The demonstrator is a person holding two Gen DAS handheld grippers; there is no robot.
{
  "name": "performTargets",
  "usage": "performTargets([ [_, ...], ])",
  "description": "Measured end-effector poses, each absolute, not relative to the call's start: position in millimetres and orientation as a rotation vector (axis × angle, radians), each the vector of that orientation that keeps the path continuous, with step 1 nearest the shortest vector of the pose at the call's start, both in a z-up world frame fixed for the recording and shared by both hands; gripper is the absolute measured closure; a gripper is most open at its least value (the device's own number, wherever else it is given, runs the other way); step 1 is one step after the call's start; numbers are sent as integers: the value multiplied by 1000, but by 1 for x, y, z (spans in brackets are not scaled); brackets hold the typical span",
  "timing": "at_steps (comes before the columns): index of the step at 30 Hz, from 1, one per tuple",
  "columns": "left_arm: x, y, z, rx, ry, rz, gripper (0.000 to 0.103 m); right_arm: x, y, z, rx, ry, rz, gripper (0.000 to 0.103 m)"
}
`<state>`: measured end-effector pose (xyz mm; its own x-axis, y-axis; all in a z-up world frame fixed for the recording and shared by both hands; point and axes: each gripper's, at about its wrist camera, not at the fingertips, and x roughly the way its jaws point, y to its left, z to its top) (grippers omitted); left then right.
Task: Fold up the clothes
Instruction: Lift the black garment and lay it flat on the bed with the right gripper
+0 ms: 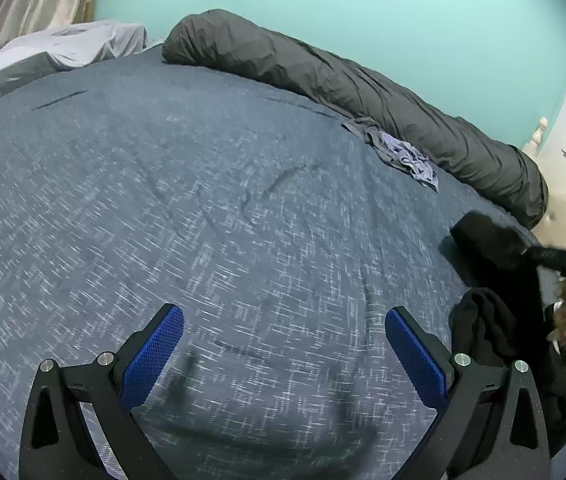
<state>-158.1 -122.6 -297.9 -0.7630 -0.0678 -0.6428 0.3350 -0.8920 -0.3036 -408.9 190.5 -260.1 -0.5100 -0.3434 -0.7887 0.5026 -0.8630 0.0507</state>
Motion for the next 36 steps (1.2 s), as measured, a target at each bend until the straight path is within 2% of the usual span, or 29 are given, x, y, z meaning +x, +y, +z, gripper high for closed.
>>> performTargets([
  [8,-116,-144,-274,910,632,-2674,0,-334,159,-152,954,170,-2249,91],
  [11,-92,-160,-254,877,690,-2656,0,-306,142,-117,888,165,-2206,91],
  [15,-57,-188,-215,811,668,-2646,0,-273,109,-83,820,161,-2116,91],
  [20,-19,-228,-172,718,634,-2618,0,-223,46,-65,775,189,-2005,91],
  [24,2,-251,-157,689,613,-2594,0,-193,0,-76,777,214,-1961,91],
  [26,4,-258,-159,715,617,-2589,0,-185,-23,-101,851,228,-1920,90],
  [27,3,-261,-161,735,612,-2588,0,-182,-31,-119,904,229,-1901,85],
  [29,1,-265,-167,782,601,-2589,0,-176,-48,-155,1009,229,-1860,84],
  [31,2,-267,-173,835,580,-2588,0,-171,-48,-175,1064,205,-1846,69],
  [32,3,-268,-175,853,574,-2590,0,-167,-46,-182,1079,195,-1844,65],
  [34,4,-268,-180,880,566,-2596,0,-167,-30,-182,1066,162,-1858,45],
  [36,1,-265,-183,901,557,-2605,0,-172,-3,-177,1060,98,-1889,42],
])
